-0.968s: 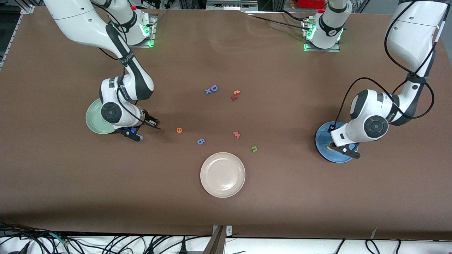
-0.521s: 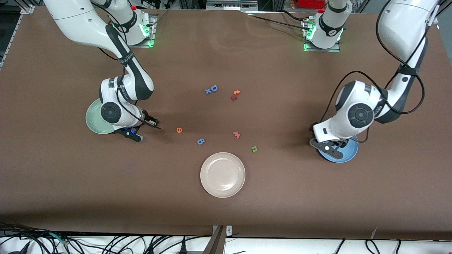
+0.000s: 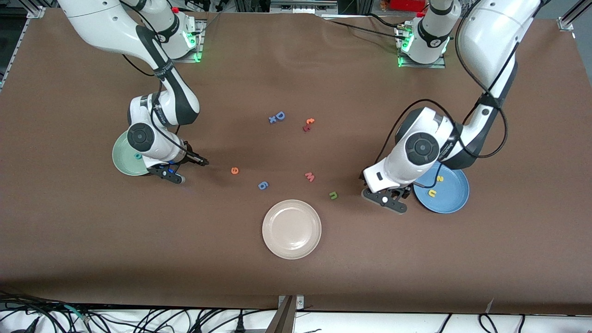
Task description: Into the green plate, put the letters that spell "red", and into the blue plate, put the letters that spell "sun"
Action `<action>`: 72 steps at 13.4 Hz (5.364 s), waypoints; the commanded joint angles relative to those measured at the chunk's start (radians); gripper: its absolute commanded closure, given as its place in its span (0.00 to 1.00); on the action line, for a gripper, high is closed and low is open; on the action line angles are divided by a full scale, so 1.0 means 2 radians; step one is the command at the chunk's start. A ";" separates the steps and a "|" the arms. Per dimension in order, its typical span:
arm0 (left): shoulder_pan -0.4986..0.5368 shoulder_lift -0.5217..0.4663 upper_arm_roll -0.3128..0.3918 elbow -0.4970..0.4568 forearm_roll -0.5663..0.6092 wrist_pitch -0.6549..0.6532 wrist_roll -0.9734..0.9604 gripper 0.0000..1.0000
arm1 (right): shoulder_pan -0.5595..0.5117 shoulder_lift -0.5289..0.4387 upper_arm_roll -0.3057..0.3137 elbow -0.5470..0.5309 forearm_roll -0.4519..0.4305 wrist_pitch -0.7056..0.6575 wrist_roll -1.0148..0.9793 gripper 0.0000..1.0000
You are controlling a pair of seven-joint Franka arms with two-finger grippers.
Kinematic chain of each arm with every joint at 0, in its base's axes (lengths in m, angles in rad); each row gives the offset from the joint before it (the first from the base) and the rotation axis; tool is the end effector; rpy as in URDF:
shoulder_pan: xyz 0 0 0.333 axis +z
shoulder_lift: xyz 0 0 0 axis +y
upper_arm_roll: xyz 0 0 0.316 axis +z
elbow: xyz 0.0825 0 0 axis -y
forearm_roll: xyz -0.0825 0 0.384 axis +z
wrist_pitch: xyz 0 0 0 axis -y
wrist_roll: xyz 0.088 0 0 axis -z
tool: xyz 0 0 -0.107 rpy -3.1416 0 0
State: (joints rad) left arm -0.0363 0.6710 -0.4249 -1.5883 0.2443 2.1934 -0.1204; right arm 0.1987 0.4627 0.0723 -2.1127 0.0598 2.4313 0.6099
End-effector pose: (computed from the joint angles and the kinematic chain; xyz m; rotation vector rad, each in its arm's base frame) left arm 0.6432 -0.2635 0.2682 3.0200 -0.6159 -0.0266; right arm 0.5417 0.1513 0.1813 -3.0709 0.6102 0.2494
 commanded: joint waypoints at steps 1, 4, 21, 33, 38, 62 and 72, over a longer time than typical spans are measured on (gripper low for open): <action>-0.051 0.061 0.011 0.069 -0.008 -0.005 0.000 0.00 | 0.000 -0.014 -0.002 -0.033 -0.004 0.032 -0.013 0.42; -0.068 0.096 0.015 0.075 0.037 0.061 0.036 0.02 | 0.000 -0.013 -0.005 -0.033 -0.004 0.031 -0.014 0.42; -0.100 0.121 0.015 0.068 0.124 0.084 0.062 0.59 | 0.000 -0.023 -0.045 0.080 -0.004 -0.172 -0.066 0.85; -0.053 0.085 -0.009 0.067 0.113 0.036 0.061 0.95 | -0.026 0.017 -0.133 0.070 -0.002 -0.181 -0.243 0.40; 0.146 0.066 -0.135 0.029 0.113 -0.057 0.107 0.94 | -0.013 -0.002 -0.121 0.082 0.004 -0.198 -0.210 0.02; 0.338 -0.031 -0.227 -0.089 0.253 -0.121 0.151 0.00 | 0.076 0.103 0.022 0.165 -0.006 -0.021 -0.010 0.02; 0.332 -0.151 -0.272 0.059 0.068 -0.324 0.141 0.00 | 0.075 0.105 0.022 0.163 -0.005 -0.026 -0.009 0.80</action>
State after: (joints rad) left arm 0.6389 0.4183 -0.9810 -1.4839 0.4124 1.5730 0.1500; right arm 0.3457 0.6552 0.1150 -1.8029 0.0569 2.3824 0.6010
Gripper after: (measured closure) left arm 0.000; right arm 0.709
